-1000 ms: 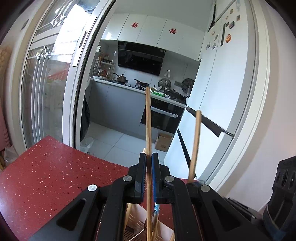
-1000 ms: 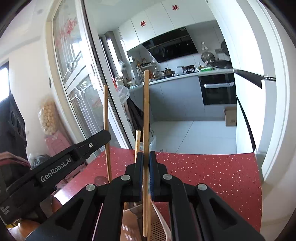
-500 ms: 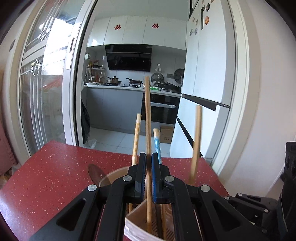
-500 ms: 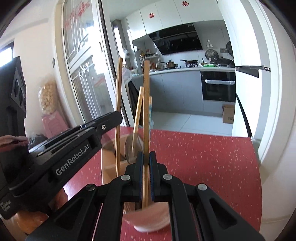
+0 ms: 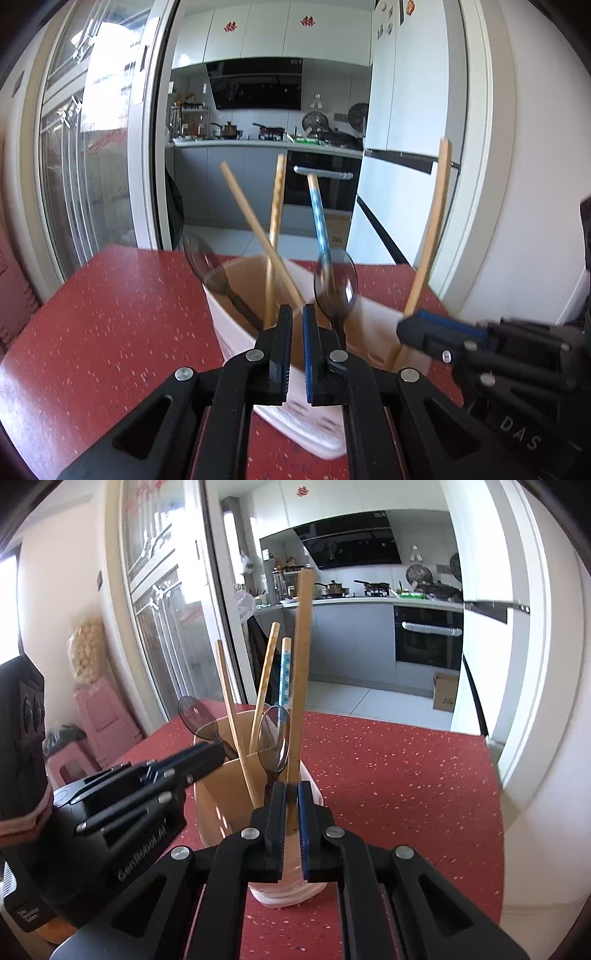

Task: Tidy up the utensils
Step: 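Open both grippers and move them back over the spoons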

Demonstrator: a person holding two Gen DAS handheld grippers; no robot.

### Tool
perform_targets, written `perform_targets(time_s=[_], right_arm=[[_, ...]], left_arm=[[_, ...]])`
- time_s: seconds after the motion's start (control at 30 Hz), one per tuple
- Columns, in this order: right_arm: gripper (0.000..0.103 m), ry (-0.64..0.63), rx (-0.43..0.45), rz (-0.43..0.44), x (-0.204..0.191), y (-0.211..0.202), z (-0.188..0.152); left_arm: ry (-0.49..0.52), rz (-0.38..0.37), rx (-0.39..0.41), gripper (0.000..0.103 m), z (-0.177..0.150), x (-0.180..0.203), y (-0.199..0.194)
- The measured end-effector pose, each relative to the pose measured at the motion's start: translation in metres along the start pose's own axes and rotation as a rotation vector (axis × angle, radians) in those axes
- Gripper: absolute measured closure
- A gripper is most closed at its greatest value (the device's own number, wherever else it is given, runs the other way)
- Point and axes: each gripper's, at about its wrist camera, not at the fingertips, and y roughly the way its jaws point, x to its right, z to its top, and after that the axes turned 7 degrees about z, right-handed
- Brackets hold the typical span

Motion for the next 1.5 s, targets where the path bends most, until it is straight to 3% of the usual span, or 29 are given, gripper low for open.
perform_targets(time_s=[0.27, 0.3, 0.4, 0.6, 0.77, 1.0, 1.3, 1.5], right_arm=[[0.095, 0.000, -0.037, 0.009, 0.002, -0.004, 0.007], [0.092, 0.014, -0.041, 0.014, 0.004, -0.005, 0.008], [0.060, 0.080, -0.042, 0.030, 0.009, -0.010, 0.009], [0.059, 0.126, -0.043, 0.038, 0.007, -0.032, 0.006], [0.053, 0.201, -0.098, 0.048, 0.002, -0.055, -0.012], [0.053, 0.354, -0.240, 0.087, -0.013, -0.070, -0.074], [0.053, 0.339, -0.416, 0.093, -0.059, -0.065, -0.150], [0.053, 0.359, -0.466, 0.114, -0.073, -0.058, -0.169]], left_arm=[[-0.014, 0.003, 0.005, 0.068, -0.001, 0.003, -0.015], [-0.018, 0.004, 0.004, 0.068, 0.000, 0.002, -0.017], [-0.021, 0.014, -0.002, 0.068, -0.001, -0.004, -0.028], [-0.001, 0.053, -0.040, 0.068, -0.009, -0.020, -0.056], [0.007, 0.093, -0.152, 0.068, -0.029, -0.041, -0.079], [-0.007, 0.097, -0.266, 0.067, -0.085, -0.063, -0.115], [-0.036, 0.100, -0.368, 0.067, -0.155, -0.080, -0.137], [-0.038, 0.103, -0.417, 0.067, -0.178, -0.089, -0.142]])
